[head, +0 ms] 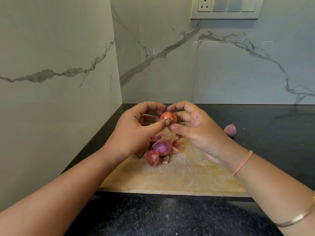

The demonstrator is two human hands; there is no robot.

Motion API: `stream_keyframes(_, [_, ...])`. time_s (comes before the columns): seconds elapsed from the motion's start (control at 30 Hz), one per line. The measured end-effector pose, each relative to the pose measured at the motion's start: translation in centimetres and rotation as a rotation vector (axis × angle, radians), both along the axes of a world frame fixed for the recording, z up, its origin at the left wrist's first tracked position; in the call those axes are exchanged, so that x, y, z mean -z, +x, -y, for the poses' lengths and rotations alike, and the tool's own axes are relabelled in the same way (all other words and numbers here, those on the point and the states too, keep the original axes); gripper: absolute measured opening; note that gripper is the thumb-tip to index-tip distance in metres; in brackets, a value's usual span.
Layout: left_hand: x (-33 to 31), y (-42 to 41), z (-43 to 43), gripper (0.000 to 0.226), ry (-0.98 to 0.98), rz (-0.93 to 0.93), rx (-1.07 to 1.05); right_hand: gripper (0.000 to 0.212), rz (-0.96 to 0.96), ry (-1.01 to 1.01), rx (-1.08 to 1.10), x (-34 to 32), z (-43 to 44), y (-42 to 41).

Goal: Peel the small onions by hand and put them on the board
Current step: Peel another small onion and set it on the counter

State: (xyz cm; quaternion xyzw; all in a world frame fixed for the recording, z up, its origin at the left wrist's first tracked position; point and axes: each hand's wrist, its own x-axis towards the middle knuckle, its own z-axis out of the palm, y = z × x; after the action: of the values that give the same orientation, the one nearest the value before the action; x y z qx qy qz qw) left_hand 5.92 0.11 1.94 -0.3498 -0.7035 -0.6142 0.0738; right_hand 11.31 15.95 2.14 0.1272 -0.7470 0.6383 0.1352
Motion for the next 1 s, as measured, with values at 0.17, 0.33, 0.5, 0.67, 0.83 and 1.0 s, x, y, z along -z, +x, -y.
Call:
stream_keyframes(0.17, [0.02, -0.42, -0.09, 0.015, 0.039, 0.002, -0.024, 0.035, 0.003, 0.01, 0.027, 0.14, -0.12, -0.09])
stream_keyframes(0.33, [0.04, -0.47, -0.17, 0.009, 0.096, 0.032, -0.01, 0.033, -0.016, 0.026, 0.054, 0.13, 0.03, -0.09])
stream_keyframes(0.5, [0.11, -0.73, -0.02, 0.012, 0.107, 0.001, -0.116, 0.034, 0.068, -0.131, 0.041, -0.14, -0.09, -0.02])
stream_keyframes(0.67, [0.27, -0.85, 0.02, 0.02, -0.014, -0.056, -0.194, 0.015, 0.138, -0.321, -0.04, -0.6, -0.1, 0.02])
stream_keyframes(0.83, [0.3, -0.51, -0.03, 0.02, -0.103, -0.071, -0.183, 0.019, 0.176, -0.371, -0.071, -0.6, -0.18, -0.07])
stream_keyframes(1.0, [0.08, -0.29, 0.0, 0.009, -0.054, -0.064, -0.163, 0.022, 0.141, -0.247, -0.036, -0.33, -0.3, -0.14])
